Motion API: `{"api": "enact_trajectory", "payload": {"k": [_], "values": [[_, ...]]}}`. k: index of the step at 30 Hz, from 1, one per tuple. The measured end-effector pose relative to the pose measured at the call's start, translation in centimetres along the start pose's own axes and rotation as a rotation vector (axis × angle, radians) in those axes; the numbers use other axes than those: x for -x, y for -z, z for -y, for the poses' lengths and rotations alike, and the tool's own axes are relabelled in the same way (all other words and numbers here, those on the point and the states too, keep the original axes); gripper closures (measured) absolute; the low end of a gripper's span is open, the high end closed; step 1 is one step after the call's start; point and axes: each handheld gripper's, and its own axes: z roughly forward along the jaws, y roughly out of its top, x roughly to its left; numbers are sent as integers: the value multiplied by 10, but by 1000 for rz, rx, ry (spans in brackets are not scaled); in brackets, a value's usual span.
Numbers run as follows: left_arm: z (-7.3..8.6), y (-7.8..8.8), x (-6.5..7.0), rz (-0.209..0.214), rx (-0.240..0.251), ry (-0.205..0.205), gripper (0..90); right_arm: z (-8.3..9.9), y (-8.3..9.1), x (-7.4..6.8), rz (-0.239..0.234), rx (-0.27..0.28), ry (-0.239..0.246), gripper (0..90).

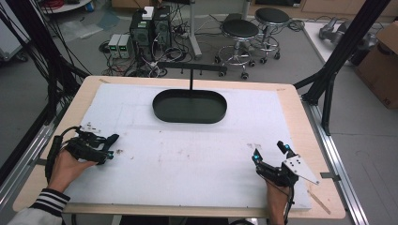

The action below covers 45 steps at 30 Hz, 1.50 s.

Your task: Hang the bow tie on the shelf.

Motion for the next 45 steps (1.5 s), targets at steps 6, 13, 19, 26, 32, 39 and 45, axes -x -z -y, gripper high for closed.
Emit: {"api": "enact_trajectory", "payload": {"k": [6,13,19,26,32,39,45], "values": [[-1,-4,0,-8,-10,9,362,0,0,0,1,3,-1,75],[-2,-7,-1,-5,-13,14,462,0,0,1,1,6,-2,75],[0,-12,-1,-10,-4,27,504,0,0,1,2,5,-4,75],[2,-11,-4,-9,12,50,623,0,0,1,3,5,-4,75],[4,-11,-6,-9,28,71,723,0,0,1,3,5,-2,75],[4,-11,-4,-12,40,59,743,0,0,1,2,7,0,75],[7,-9,-3,-12,81,62,744,0,0,1,1,7,0,75]]}}
